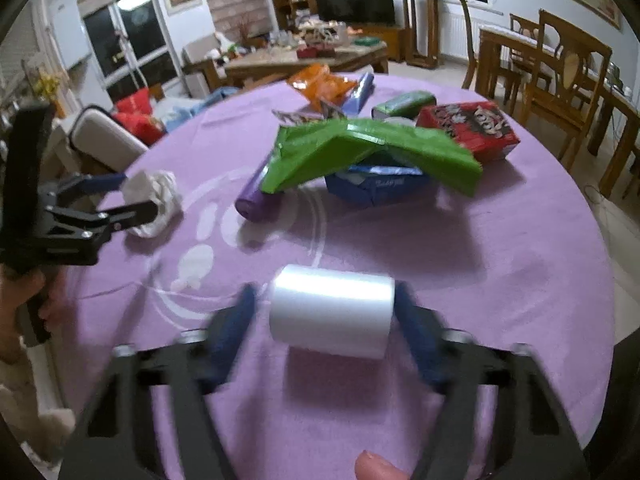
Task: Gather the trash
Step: 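Grasp the crumpled white bag with the left gripper while the right grasps the white roll, then carry the bag and roll over the black bin and open both grippers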
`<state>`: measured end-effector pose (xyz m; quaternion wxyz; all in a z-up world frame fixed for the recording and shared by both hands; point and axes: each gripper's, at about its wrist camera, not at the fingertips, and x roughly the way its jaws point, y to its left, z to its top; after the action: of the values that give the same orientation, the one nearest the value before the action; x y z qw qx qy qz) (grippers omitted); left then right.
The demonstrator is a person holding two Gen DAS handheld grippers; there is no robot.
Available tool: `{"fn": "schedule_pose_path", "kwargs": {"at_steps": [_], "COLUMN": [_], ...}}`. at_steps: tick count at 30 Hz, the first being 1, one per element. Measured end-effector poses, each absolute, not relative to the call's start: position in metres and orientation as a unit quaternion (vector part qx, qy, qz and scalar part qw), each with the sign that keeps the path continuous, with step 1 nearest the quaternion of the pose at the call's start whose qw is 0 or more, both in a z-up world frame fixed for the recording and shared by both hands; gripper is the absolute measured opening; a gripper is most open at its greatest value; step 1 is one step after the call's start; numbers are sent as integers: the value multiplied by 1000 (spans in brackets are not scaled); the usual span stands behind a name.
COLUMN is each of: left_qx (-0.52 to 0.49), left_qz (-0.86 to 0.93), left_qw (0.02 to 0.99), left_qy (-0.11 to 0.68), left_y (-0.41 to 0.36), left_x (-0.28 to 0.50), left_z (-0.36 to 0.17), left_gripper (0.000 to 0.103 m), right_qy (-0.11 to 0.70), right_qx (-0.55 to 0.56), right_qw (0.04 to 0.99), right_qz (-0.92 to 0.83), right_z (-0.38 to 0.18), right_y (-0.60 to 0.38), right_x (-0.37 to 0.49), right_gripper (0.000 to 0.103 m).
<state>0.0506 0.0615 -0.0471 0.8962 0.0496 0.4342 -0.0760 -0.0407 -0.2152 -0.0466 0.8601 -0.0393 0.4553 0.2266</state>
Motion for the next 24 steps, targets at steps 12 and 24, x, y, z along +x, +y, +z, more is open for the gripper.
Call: {"fn": "schedule_pose_path", "kwargs": {"at_steps": [12,24], "left_qx": [26,-11], "left_qz": [-111,-242], "left_qw": [899,903], "left_qy": [423,354], "left_y": [62,-16], "left_x": [49,36], "left_z": [-48,0], "left_gripper": [29,28], "right_qy": [432,353], "right_qx": [-1,92], "right_qw": [865,901], "right_qz": [254,235], "right_z": [-43,2], "right_y": [-233,-311], "right_x": [-47,-78], "right_gripper": [51,51]}}
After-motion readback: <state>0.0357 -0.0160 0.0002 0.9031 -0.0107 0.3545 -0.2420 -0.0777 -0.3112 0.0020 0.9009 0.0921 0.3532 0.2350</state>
